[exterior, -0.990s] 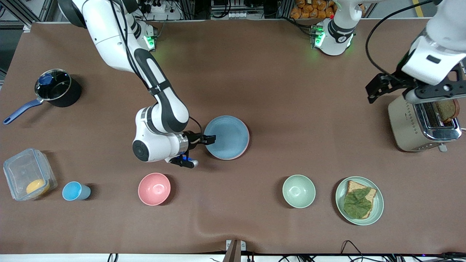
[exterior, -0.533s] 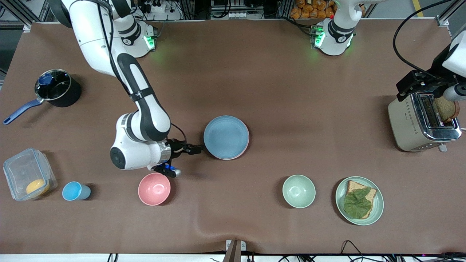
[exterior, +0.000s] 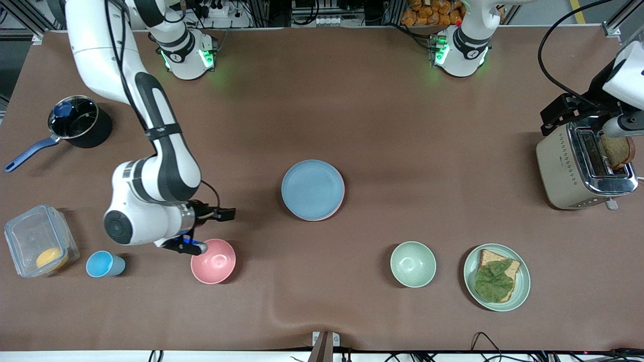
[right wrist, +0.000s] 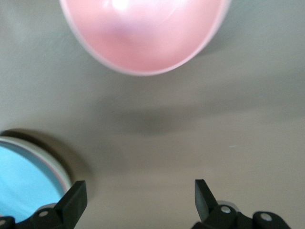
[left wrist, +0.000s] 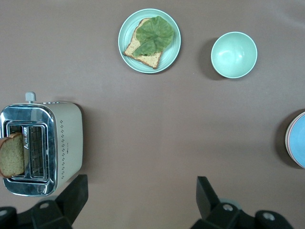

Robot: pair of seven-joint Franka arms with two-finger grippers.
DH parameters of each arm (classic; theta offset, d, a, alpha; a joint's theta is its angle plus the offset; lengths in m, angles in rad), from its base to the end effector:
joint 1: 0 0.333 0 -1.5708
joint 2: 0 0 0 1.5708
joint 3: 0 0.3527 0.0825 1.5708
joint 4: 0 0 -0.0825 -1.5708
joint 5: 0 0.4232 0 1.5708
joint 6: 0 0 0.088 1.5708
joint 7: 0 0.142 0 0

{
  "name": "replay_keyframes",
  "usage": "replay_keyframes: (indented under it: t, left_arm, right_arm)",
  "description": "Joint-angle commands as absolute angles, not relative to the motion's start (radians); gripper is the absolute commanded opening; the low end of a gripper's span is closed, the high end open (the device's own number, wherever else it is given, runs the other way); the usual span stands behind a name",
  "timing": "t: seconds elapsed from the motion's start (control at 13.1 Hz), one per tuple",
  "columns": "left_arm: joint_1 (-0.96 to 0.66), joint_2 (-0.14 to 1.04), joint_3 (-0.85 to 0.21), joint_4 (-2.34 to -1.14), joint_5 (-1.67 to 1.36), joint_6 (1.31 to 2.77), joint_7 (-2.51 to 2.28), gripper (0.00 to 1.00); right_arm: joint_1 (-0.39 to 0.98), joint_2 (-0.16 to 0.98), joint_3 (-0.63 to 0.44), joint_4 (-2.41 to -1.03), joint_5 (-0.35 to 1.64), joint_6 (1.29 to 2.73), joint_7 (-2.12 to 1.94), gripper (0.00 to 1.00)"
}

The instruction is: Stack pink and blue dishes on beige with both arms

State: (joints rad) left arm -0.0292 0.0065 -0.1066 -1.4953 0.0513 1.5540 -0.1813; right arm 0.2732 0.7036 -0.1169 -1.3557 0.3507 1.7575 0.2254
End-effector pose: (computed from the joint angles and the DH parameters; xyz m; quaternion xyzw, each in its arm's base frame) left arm 0.5921 -0.0732 0.6596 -0.9991 -0.0238 -0.0298 0.0208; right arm 0.7296 0.1738 0.2672 -0.9777 0.0833 0.1671 0.0959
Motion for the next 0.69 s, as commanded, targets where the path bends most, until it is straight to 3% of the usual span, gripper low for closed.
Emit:
replay_keyframes:
  t: [0.0,0.3,0.61]
  left_arm:
    - [-0.032,-0.006,-0.107,-1.497,0.035,1.539,-0.170,1.00]
    - [-0.032,-0.006,-0.107,-1.499,0.034,1.536,-0.175,1.00]
    - [-0.023,-0.008,-0.114,-1.497,0.035,1.536,-0.170,1.00]
  right_arm:
    - [0.212,0.624,-0.101,-1.371,0.273,1.701,0.190,1.00]
    - [0.137,0.526,-0.101,-1.400,0.151,1.692,0.089,1.00]
    - [0.061,0.304,-0.101,-1.552,0.069,1.697,0.089,1.00]
